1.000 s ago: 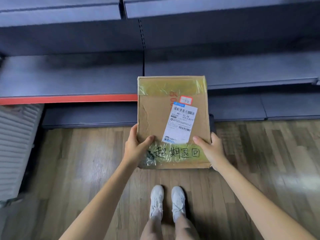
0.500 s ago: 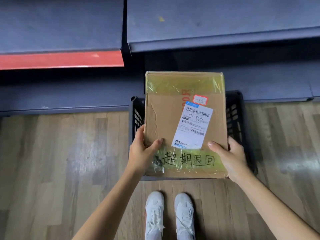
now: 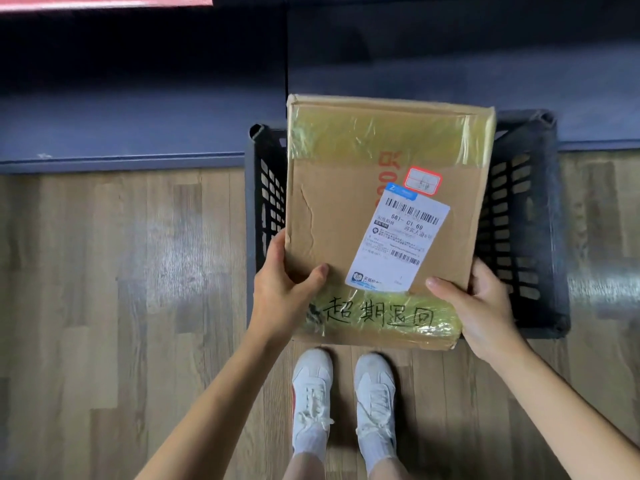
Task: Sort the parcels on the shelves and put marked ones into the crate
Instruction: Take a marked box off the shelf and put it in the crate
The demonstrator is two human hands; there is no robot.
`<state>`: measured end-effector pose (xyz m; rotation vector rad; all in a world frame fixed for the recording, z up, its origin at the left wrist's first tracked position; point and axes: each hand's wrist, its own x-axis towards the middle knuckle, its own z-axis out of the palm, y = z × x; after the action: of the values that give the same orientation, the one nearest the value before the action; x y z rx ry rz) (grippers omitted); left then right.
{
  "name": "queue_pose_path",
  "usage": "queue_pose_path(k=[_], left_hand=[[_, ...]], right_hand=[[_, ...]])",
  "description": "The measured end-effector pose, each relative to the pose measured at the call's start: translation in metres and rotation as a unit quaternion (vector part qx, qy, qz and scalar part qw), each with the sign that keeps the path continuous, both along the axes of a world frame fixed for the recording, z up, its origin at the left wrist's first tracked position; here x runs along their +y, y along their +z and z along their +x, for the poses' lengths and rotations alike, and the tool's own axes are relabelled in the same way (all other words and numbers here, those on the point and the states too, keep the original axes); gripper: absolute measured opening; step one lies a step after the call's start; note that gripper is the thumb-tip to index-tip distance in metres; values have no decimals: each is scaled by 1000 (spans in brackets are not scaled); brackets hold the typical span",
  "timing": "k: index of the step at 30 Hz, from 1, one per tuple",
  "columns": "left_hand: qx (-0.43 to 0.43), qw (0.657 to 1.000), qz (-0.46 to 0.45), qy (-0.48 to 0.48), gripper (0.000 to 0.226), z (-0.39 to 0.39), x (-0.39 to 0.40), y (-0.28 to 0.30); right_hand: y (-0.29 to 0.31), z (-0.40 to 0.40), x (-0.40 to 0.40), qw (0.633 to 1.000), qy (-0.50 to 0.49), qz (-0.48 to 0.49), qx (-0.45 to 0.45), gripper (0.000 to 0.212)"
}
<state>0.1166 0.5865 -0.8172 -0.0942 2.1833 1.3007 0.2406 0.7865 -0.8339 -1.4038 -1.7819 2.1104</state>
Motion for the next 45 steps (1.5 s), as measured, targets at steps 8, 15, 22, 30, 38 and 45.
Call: queue_pose_path(k=[8,15,22,30,38,45], left_hand=[[-53,998,-15,8,63,3,-1,-4],[-1,995,-88,-47,85,-8,1,-35],[133,942,-245,-187,78,-16,4,-77],[110,909,-297,-270,70,-24,10,-117],[67,899,-293,-319,78,-23,4,-141],[55,893,-302,-329,75,-16,12,-134]], right_hand=[[-3,1,1,999,21,-17,-27,36],[-40,-21,-3,997,45,-39,-49,34],[-86,-36,-10,994,53,-60,-81,33],[-134,-47,-9,986,86,-69,-126,34],[-169,-49,-14,975,98,-54,-191,39],[-160,-55,-16,952,172,43,-249,49]])
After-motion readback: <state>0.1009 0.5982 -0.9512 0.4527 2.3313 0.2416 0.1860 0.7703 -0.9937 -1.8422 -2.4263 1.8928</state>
